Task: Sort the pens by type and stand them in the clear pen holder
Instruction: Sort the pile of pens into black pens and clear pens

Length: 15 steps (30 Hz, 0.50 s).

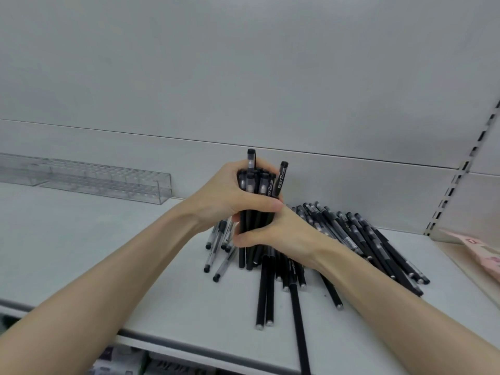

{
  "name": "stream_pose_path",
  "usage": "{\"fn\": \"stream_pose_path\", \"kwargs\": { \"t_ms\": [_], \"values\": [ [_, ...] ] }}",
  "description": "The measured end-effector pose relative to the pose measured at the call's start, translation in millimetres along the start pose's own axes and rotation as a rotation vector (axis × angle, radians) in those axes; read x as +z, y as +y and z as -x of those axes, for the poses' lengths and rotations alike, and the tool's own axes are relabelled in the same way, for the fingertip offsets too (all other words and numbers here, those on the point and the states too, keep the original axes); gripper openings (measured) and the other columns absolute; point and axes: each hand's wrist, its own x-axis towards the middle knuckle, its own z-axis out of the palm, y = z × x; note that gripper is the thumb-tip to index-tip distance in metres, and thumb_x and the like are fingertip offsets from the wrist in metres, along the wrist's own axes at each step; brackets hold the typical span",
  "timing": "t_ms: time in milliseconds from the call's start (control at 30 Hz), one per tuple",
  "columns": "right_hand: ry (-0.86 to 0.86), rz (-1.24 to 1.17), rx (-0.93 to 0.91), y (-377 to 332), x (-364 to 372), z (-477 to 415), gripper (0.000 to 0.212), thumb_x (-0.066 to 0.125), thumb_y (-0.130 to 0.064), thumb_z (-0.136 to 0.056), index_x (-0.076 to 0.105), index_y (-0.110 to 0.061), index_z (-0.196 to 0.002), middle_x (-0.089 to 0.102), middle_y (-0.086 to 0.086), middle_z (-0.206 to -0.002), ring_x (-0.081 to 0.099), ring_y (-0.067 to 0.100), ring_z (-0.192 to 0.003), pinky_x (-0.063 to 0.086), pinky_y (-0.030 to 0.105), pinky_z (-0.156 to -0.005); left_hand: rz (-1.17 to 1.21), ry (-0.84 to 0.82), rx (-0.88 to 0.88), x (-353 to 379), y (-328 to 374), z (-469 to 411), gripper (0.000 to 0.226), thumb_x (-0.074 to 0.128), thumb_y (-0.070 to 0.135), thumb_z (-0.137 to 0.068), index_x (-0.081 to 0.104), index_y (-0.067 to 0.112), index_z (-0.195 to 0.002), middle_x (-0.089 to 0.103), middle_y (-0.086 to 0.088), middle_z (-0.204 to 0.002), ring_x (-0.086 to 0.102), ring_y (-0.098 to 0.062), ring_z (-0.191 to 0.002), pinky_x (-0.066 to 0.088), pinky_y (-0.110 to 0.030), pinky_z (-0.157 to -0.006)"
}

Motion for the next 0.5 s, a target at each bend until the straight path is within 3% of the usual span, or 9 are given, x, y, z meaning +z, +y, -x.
{"fn": "stream_pose_path", "kwargs": {
  "t_ms": [100, 167, 233, 333, 400, 500],
  "values": [
    [0.047, -0.033, -0.001, 6.2, 1.3, -0.1, 0.024, 0.074, -0.002, -0.075, 0.064, -0.003, -0.097, 0.066, 0.003, -0.087, 0.064, 0.013, -0.085, 0.055, 0.032, -0.084, -0.013, -0.003, -0.052, 1.5, -2.1, 1.5, 0.044, 0.08, 0.012, -0.062, 0.061, -0.004, -0.099, 0.067, -0.017, -0.085, 0.063, -0.024, -0.082, 0.051, -0.046, -0.084],
    [0.06, -0.081, -0.012, 7.3, 1.4, 0.2, 0.016, 0.072, -0.012, -0.081, 0.065, -0.007, -0.094, 0.067, 0.003, -0.084, 0.066, 0.019, -0.086, 0.053, 0.043, -0.091, 0.018, 0.054, -0.037, 0.6, 1.4, 0.4, 0.05, 0.078, 0.015, -0.066, 0.057, -0.012, -0.102, 0.061, -0.018, -0.085, 0.06, -0.022, -0.081, 0.049, -0.039, -0.079],
    [0.061, -0.133, -0.023, 4.9, 1.8, 0.7, 0.012, 0.067, -0.021, -0.088, 0.063, -0.012, -0.094, 0.067, -0.001, -0.078, 0.067, 0.02, -0.085, 0.051, 0.043, -0.093, 0.054, 0.103, 0.0, -2.1, 7.2, -1.4, 0.046, 0.076, 0.013, -0.071, 0.055, -0.015, -0.101, 0.058, -0.015, -0.086, 0.058, -0.021, -0.081, 0.049, -0.03, -0.075],
    [0.056, -0.189, -0.047, -2.9, 5.5, 0.3, 0.013, 0.058, -0.024, -0.094, 0.058, -0.01, -0.093, 0.061, -0.005, -0.073, 0.064, 0.015, -0.074, 0.052, 0.046, -0.092, 0.075, 0.145, 0.008, -6.5, 16.2, -1.9, 0.038, 0.073, 0.011, -0.078, 0.054, -0.015, -0.098, 0.054, -0.013, -0.085, 0.056, -0.022, -0.081, 0.047, -0.031, -0.074],
    [0.039, -0.175, -0.054, -11.2, 9.1, -0.4, 0.02, 0.054, -0.025, -0.096, 0.055, -0.006, -0.095, 0.058, -0.002, -0.072, 0.06, 0.015, -0.068, 0.056, 0.046, -0.085, 0.1, 0.166, -0.012, -9.1, 20.1, -1.0, 0.03, 0.071, 0.012, -0.081, 0.058, -0.012, -0.095, 0.057, -0.014, -0.085, 0.057, -0.022, -0.082, 0.046, -0.035, -0.077],
    [-0.014, -0.236, -0.051, -28.3, 17.7, -3.7, 0.024, 0.049, -0.025, -0.098, 0.051, -0.002, -0.105, 0.054, 0.001, -0.068, 0.052, 0.016, -0.059, 0.05, 0.031, -0.061, 0.161, 0.175, -0.034, -19.7, 28.2, 5.6, 0.017, 0.067, 0.015, -0.084, 0.063, -0.001, -0.091, 0.067, -0.008, -0.082, 0.064, -0.017, -0.078, 0.042, -0.044, -0.079]
  ]
}}
